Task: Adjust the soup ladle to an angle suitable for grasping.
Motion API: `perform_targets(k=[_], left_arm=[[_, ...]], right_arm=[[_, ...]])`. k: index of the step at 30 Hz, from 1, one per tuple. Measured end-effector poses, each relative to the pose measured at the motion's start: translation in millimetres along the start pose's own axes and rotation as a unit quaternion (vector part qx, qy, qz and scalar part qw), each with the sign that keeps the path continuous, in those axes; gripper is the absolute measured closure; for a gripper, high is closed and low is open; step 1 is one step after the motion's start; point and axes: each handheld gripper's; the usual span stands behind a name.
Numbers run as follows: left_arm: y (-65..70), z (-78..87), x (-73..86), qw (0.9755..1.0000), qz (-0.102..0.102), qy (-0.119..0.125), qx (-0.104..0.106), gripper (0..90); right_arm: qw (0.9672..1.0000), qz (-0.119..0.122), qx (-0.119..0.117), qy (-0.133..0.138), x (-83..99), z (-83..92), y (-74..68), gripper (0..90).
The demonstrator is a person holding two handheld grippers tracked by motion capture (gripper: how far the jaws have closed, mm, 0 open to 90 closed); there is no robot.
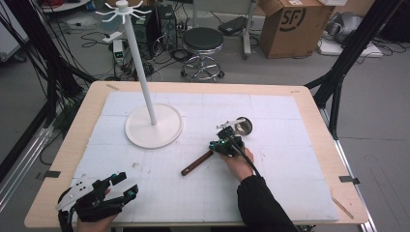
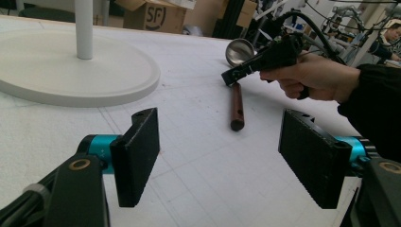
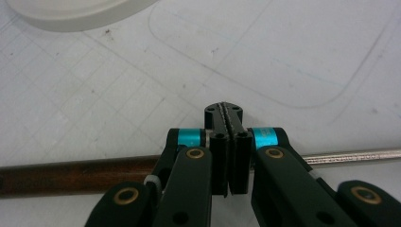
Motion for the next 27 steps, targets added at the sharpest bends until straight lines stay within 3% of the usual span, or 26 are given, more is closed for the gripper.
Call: perform_targets(k=[5, 7, 10, 11, 12, 13, 14, 15, 16, 18, 19, 20, 22, 24, 27], left_arm=[[0.5, 0.1, 0.2, 1.0000, 0.001, 0.001, -0.001, 30.5], [-0.5, 0.0, 0.4, 1.0000, 0.000, -0.001, 0.001, 30.5], [-0.9, 0.0, 0.5, 1.0000, 0.002, 0.000, -0.002, 30.6], [-1.1, -0.2, 0.5, 1.0000, 0.001, -0.001, -0.002, 30.6], [-1.7, -1.1, 0.8, 1.0000, 0.000, -0.003, -0.002, 30.6], [-1.7, -1.1, 0.8, 1.0000, 0.000, -0.003, -0.002, 30.6], [-1.3, -2.0, 1.0, 1.0000, 0.003, -0.003, -0.001, 30.6], [-1.1, -2.4, 1.0, 1.0000, 0.003, -0.003, 0.000, 30.6], [-0.8, -2.7, 0.8, 1.0000, 0.001, -0.004, 0.000, 30.6], [0.5, -3.0, 0.1, 1.0000, 0.000, -0.003, 0.000, 30.6], [1.5, -3.0, -0.2, 1.0000, 0.000, -0.002, 0.000, 30.6], [1.8, -2.7, -0.6, 1.0000, -0.003, -0.004, 0.001, 30.6], [2.6, -2.7, -0.8, 1.0000, -0.003, -0.002, 0.002, 30.7], [2.1, -2.3, -0.7, 1.0000, -0.003, -0.001, 0.002, 30.7], [0.7, -1.9, -0.2, 1.0000, -0.002, -0.002, 0.002, 30.7]], right_arm=[[0.9999, 0.005, 0.016, -0.002, 11.0, 7.8, -2.0, 90.0], [0.9991, 0.020, 0.025, 0.028, 13.4, 14.5, -4.8, 90.0], [0.9957, 0.045, -0.039, 0.071, 16.7, 25.9, -13.4, 90.0], [0.9957, 0.045, -0.039, 0.071, 16.7, 25.9, -13.4, 90.0], [0.9888, 0.076, -0.105, 0.074, 19.7, 28.0, -26.0, 90.0], [0.9846, 0.096, -0.128, 0.071, 21.8, 27.6, -35.3, 90.0], [0.9846, 0.096, -0.128, 0.071, 21.8, 27.6, -35.3, 90.0], [0.9767, 0.130, -0.165, 0.043, 26.2, 24.4, -54.9, 90.0], [0.9767, 0.130, -0.165, 0.043, 26.2, 24.4, -54.9, 90.0], [0.9688, 0.156, -0.192, 0.012, 30.8, 12.2, -79.6, 90.0], [0.9688, 0.156, -0.192, 0.012, 30.8, 12.2, -79.6, 90.0], [0.9678, 0.162, -0.193, 0.000, 31.8, 6.6, -85.2, 90.0], [0.9693, 0.160, -0.184, -0.031, 34.9, -9.3, -93.4, 90.0], [0.9696, 0.150, -0.192, -0.026, 34.6, -10.4, -92.0, 89.9], [0.9728, 0.135, -0.187, -0.016, 30.0, -13.8, -87.4, 90.0]])
Point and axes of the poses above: each handheld gripper's, and its own axes: z roughly backward along the jaws, x roughly out of its underside, y roughly to its right, and after that the axes turned 9 degrees about -y, right-handed
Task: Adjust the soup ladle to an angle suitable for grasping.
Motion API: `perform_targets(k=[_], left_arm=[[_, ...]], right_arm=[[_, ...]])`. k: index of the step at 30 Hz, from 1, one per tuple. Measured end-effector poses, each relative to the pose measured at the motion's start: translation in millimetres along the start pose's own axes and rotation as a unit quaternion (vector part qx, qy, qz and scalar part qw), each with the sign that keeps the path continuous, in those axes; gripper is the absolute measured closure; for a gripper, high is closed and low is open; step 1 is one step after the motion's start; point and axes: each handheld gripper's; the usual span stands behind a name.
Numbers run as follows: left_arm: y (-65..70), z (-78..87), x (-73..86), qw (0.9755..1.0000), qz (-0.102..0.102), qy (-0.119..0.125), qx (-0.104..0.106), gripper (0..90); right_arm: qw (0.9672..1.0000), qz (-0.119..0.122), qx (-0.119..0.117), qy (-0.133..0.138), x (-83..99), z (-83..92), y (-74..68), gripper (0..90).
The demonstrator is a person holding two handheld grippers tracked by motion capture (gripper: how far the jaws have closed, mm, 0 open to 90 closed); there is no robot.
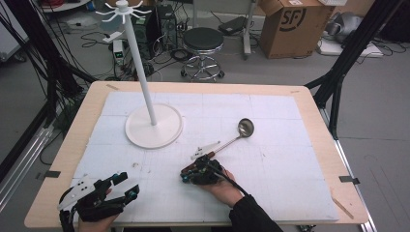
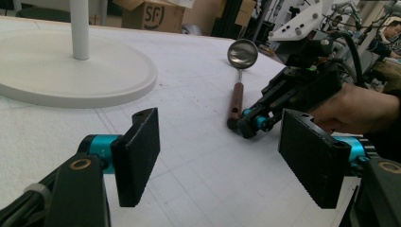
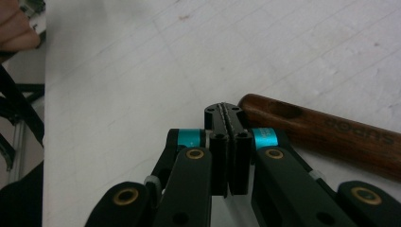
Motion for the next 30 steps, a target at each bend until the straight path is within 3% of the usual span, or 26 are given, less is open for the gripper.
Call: perform_targets(k=[1, 11, 16, 19, 22, 26, 28, 29, 30], left_arm=[[0.0, 0.2, 0.1, 1.0000, 0.001, 0.001, -0.001, 30.7], [-1.1, 20.2, 6.7, 0.9997, 0.006, 0.011, -0.022, 31.0], [-0.1, 29.7, 10.0, 0.9993, 0.010, 0.017, -0.032, 31.2], [1.3, 33.6, 11.5, 0.9992, 0.010, 0.018, -0.036, 31.4], [2.7, 36.3, 12.8, 0.9990, 0.010, 0.019, -0.038, 31.5], [2.5, 38.5, 13.2, 0.9988, 0.012, 0.023, -0.041, 31.6], [1.6, 38.5, 13.0, 0.9989, 0.011, 0.022, -0.040, 31.6], [1.4, 37.5, 12.9, 0.9989, 0.012, 0.023, -0.040, 31.7], [0.7, 36.5, 12.8, 0.9989, 0.012, 0.021, -0.039, 31.7]], right_arm=[[0.9999, -0.013, 0.000, 0.006, -3.8, -2.9, 3.8, 90.0], [0.9984, -0.044, 0.026, 0.023, -31.2, -16.4, 21.4, 90.0], [0.9935, -0.083, 0.061, 0.048, -38.0, -15.0, 38.5, 90.0], [0.9911, -0.098, 0.071, 0.056, -40.6, -14.1, 47.1, 90.0], [0.9898, -0.109, 0.072, 0.057, -42.2, -13.0, 51.2, 90.0], [0.9892, -0.107, 0.083, 0.057, -42.3, -12.1, 52.4, 90.0], [0.9897, -0.111, 0.072, 0.056, -41.7, -10.7, 51.2, 90.0], [0.9903, -0.114, 0.053, 0.059, -41.8, -9.2, 49.8, 90.0], [0.9908, -0.105, 0.056, 0.065, -42.8, -5.8, 47.5, 90.0]])
Point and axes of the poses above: each handheld gripper's, and its own axes: z roughly backward along the jaws, x roughly out of its underside, y roughly to its right, and after that the axes turned 9 degrees about -y, right-handed
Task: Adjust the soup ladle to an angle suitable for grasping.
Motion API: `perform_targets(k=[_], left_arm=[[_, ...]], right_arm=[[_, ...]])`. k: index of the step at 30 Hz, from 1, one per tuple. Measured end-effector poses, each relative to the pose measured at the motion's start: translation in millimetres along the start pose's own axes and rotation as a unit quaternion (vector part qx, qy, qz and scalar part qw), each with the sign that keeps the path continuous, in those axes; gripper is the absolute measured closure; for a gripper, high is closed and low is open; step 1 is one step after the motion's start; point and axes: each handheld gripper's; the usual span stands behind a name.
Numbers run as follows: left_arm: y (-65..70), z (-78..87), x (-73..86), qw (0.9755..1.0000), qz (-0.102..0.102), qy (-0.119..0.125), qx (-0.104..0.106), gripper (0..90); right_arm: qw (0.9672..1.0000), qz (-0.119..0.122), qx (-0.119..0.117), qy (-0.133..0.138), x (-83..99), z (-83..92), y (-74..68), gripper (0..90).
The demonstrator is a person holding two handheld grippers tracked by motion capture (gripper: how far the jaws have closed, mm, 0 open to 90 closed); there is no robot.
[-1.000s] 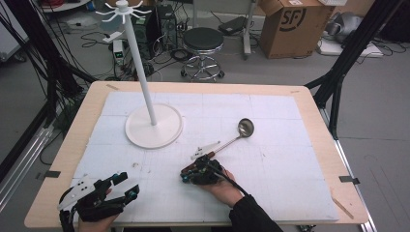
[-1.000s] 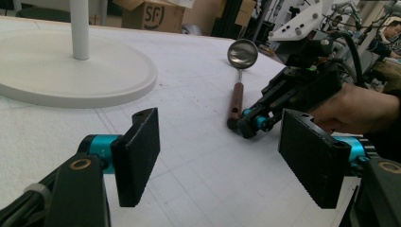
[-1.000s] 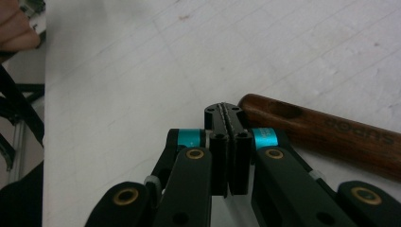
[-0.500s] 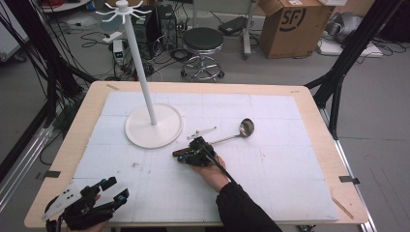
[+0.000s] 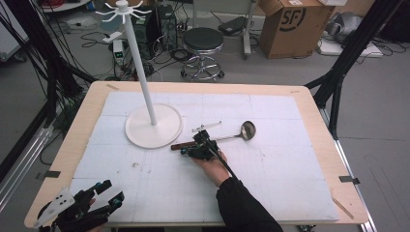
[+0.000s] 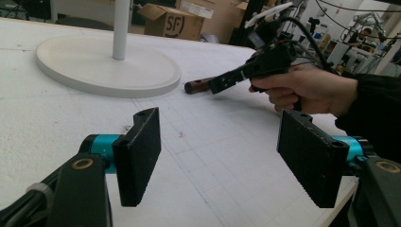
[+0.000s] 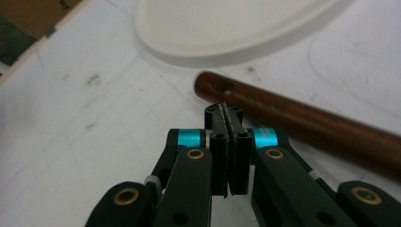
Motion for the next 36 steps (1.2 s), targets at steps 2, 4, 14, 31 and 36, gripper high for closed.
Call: perform_targets(k=[2, 4, 14, 31, 36], left_arm=[[-0.2, -3.2, 0.1, 1.0000, 0.000, -0.004, 0.003, 31.7], [1.0, -5.3, 0.3, 0.9999, -0.004, -0.010, 0.005, 31.6], [0.1, -2.2, 0.7, 1.0000, -0.002, -0.005, 0.002, 31.7], [7.6, -6.2, -1.1, 0.9998, -0.010, -0.008, 0.013, 31.8], [6.9, -8.2, -1.3, 0.9998, -0.011, -0.012, 0.014, 31.8]], right_arm=[[0.9995, 0.009, 0.017, 0.024, -4.4, 10.1, -1.9, 90.0], [0.9974, -0.009, 0.056, 0.045, -16.1, 18.6, 14.4, 90.0], [0.9899, -0.043, 0.135, -0.003, -16.5, 15.5, 52.3, 90.0], [0.9820, -0.010, 0.188, -0.017, 23.5, 52.8, 49.7, 90.0], [0.9796, 0.006, 0.200, -0.016, 38.7, 61.3, 43.0, 90.0]])
Point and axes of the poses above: each handheld gripper's, and its own axes: z roughly backward along the jaws, x roughly out of its underside, y roughly to its right, and after that the axes turned 9 degrees about -y, right-handed
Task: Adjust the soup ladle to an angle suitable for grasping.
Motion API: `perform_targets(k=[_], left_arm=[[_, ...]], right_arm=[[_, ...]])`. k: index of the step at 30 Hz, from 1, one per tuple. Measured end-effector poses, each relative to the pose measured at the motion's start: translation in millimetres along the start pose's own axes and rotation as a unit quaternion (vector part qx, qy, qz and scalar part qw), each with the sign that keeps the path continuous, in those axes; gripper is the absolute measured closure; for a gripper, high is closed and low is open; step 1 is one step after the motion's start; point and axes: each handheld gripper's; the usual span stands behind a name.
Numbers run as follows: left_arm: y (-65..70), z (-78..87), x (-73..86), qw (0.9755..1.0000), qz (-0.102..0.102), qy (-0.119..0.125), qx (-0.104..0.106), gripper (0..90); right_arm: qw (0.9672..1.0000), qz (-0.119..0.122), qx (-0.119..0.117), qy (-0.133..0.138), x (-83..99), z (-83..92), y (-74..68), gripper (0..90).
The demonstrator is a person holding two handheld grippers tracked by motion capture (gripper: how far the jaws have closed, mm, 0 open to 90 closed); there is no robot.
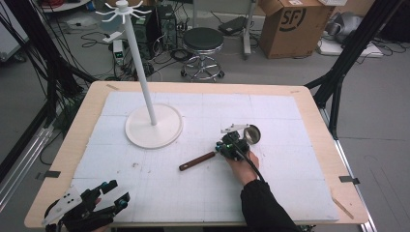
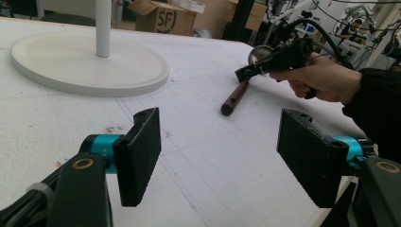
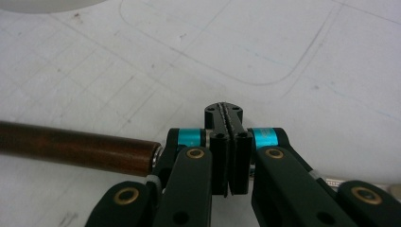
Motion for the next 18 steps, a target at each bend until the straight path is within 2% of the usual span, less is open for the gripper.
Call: perform_targets(k=[3, 7, 12, 14, 15, 16, 17, 18], left_arm=[[0.7, -1.5, -0.5, 1.0000, 0.001, 0.000, 0.001, 31.8], [1.2, -3.1, -1.4, 1.0000, -0.001, 0.000, 0.004, 31.8], [1.0, -4.9, -2.0, 1.0000, -0.003, -0.001, 0.006, 31.8], [1.3, -5.7, -2.4, 1.0000, -0.002, -0.001, 0.008, 31.8], [1.0, -6.0, -2.5, 1.0000, -0.004, -0.001, 0.008, 31.8], [0.9, -6.7, -2.6, 1.0000, -0.003, -0.001, 0.008, 31.8], [1.0, -7.0, -2.7, 1.0000, -0.002, -0.002, 0.007, 31.8], [0.8, -7.6, -2.6, 0.9999, -0.004, -0.003, 0.009, 31.8]], right_arm=[[1.0000, -0.003, 0.000, 0.000, 5.8, 3.8, 0.2, 90.0], [0.9999, 0.003, 0.012, 0.000, 14.0, 9.6, -1.8, 90.0], [0.9998, -0.006, 0.016, -0.006, 27.0, 20.2, -1.4, 90.0], [0.9997, -0.003, 0.025, -0.004, 30.3, 24.6, -2.8, 90.0], [0.9997, 0.005, 0.022, 0.010, 31.9, 28.0, -4.8, 90.0], [0.9983, 0.023, 0.002, 0.053, 33.1, 36.2, -14.2, 90.0], [0.9965, 0.031, -0.027, 0.073, 33.0, 39.9, -20.2, 90.0], [0.9965, 0.031, -0.027, 0.073, 33.0, 39.9, -20.2, 90.0]])
Point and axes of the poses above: each handheld gripper's, and its own axes: z roughly backward along the jaws, x roughly out of its underside, y roughly to its right, and after that the axes turned 9 degrees about -y, right-handed
